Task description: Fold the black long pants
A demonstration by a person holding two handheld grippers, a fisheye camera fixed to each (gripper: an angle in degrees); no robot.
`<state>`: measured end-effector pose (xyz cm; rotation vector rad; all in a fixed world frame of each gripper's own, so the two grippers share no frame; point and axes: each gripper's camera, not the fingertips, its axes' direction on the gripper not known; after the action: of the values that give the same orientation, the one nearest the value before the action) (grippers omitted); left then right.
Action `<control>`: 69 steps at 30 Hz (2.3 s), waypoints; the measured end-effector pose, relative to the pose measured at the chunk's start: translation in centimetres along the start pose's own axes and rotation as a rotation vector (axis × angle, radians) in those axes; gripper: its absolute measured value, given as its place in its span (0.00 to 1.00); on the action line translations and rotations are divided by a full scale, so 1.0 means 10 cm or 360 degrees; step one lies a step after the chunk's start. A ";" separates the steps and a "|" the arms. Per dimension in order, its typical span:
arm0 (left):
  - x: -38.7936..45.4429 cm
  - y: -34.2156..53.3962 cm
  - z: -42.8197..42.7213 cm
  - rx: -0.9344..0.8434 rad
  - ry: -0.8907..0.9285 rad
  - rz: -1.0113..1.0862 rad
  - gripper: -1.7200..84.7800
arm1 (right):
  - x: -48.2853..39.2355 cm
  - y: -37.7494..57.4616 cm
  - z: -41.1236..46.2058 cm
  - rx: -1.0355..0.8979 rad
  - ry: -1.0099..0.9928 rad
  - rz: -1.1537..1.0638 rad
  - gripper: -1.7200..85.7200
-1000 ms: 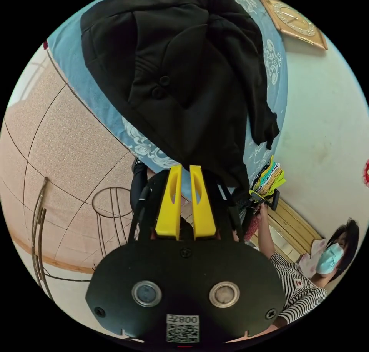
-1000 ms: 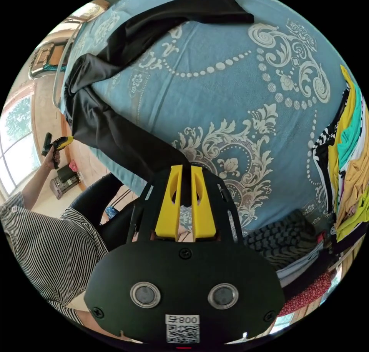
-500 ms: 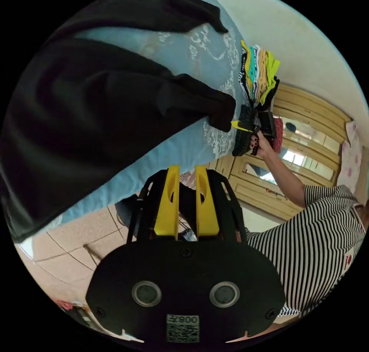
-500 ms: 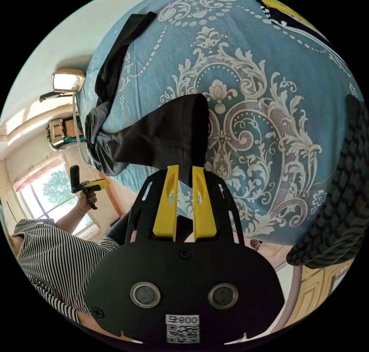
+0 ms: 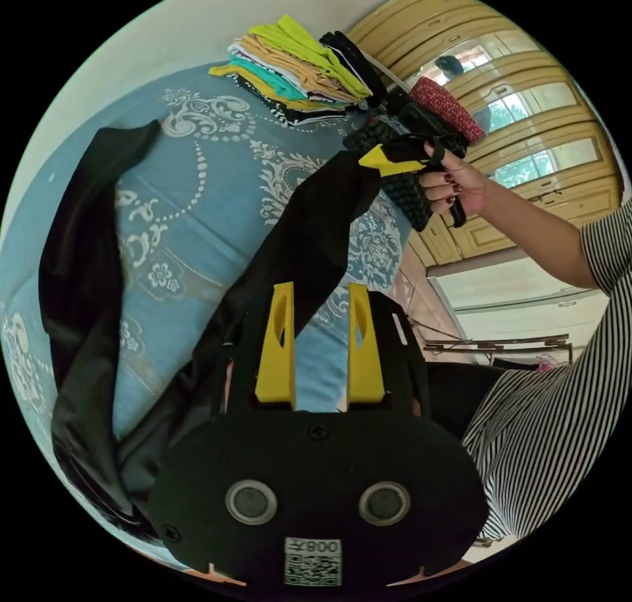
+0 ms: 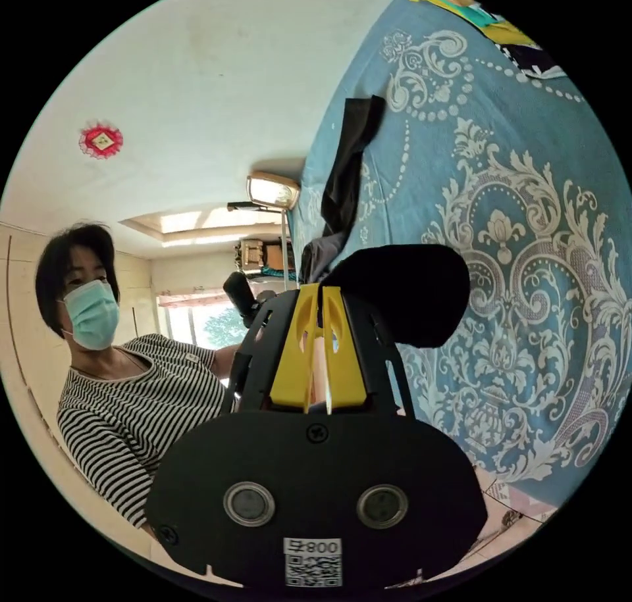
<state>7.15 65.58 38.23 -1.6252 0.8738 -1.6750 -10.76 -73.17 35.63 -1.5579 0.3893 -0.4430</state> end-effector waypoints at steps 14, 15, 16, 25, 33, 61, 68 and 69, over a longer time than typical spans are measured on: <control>-0.67 -1.23 -0.74 -0.0217 -0.0201 -0.0103 0.15 | 0.31 0.42 -0.76 0.0341 0.0723 0.0310 0.13; -0.69 -1.26 -0.76 -0.0225 -0.0216 -0.0110 0.15 | 0.36 0.48 -0.75 0.0348 0.0713 0.0337 0.13; -0.75 -1.34 -0.80 -0.0249 -0.0231 -0.0124 0.15 | 0.45 0.56 -0.71 0.0349 0.0685 0.0378 0.13; -1.01 -1.81 -1.22 -0.0400 -0.0421 -0.0084 0.04 | 0.42 0.42 -0.46 0.0261 0.0739 0.0373 0.07; -0.54 -1.86 -1.88 -0.0356 -0.0099 0.0102 0.02 | -0.21 1.19 -0.69 0.0173 0.0614 0.0331 0.05; -0.15 -0.87 -2.22 -0.0532 -0.0616 -0.0035 0.02 | -0.92 0.01 1.97 -0.0468 0.1726 -0.0123 0.02; -0.17 -0.63 -2.34 -0.0399 -0.0539 -0.0031 0.02 | -0.91 -0.01 2.27 -0.0463 0.1730 -0.0249 0.02; -0.16 -0.62 -2.34 -0.0398 -0.0541 -0.0031 0.02 | -0.91 -0.01 2.29 -0.0458 0.1730 -0.0253 0.02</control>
<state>-16.14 71.15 41.97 -2.0181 0.9201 -1.2848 -7.05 -48.84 34.99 -1.5062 1.1982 -1.4092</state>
